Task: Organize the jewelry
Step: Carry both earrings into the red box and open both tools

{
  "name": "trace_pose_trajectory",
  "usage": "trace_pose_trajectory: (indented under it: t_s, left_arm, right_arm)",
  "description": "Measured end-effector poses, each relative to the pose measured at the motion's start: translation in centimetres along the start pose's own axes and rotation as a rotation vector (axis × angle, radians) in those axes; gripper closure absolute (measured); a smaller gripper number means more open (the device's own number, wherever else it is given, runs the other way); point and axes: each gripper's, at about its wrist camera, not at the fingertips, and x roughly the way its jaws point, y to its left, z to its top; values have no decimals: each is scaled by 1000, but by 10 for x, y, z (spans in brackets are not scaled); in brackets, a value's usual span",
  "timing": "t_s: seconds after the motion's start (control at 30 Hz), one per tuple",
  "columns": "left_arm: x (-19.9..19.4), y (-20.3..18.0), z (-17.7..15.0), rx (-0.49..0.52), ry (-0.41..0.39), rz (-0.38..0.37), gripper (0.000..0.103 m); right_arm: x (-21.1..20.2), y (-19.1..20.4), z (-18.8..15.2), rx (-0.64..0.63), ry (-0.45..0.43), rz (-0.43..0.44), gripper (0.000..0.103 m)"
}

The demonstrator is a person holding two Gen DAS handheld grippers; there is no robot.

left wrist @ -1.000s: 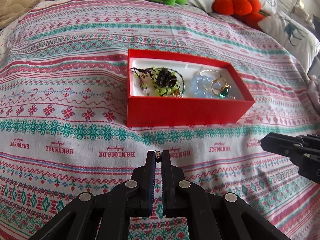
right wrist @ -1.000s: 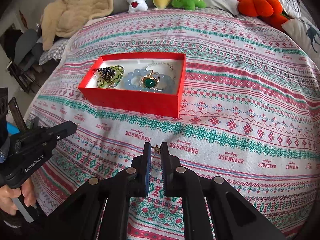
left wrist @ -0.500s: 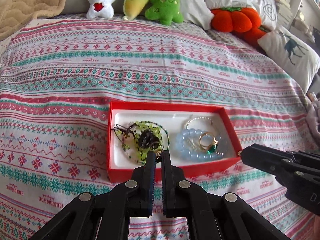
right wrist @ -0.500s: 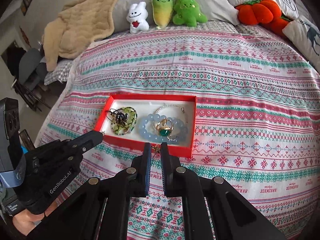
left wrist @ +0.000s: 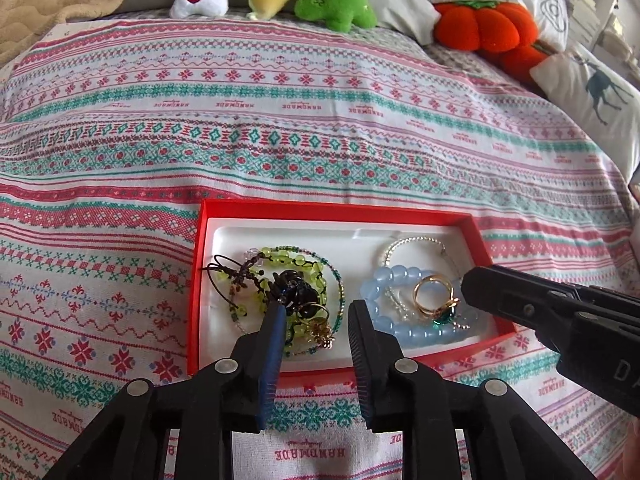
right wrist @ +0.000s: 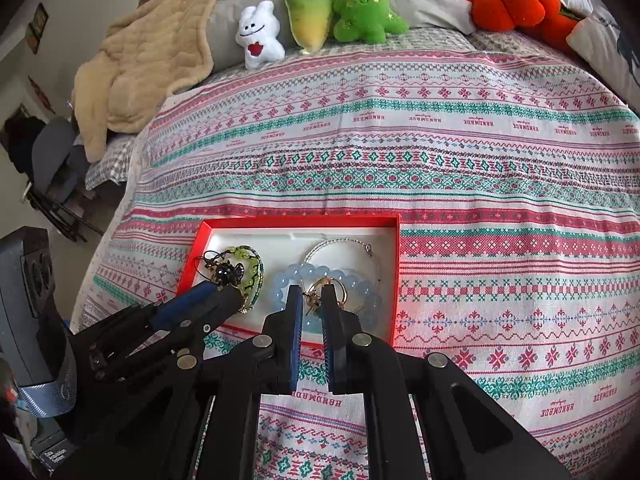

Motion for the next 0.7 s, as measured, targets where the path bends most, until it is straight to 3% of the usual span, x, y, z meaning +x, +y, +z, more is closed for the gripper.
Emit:
trace_pose_trajectory:
  t_s: [0.47, 0.6, 0.7]
  left_arm:
    - [-20, 4, -12, 58, -9, 74, 46]
    - [-26, 3, -15, 61, -11, 84, 37]
    - [-29, -1, -18, 73, -8, 95, 32]
  right_arm:
    - [17, 4, 6, 4, 15, 26, 89]
    - [6, 5, 3, -8, -4, 33, 54]
    - [-6, 6, -1, -26, -12, 29, 53]
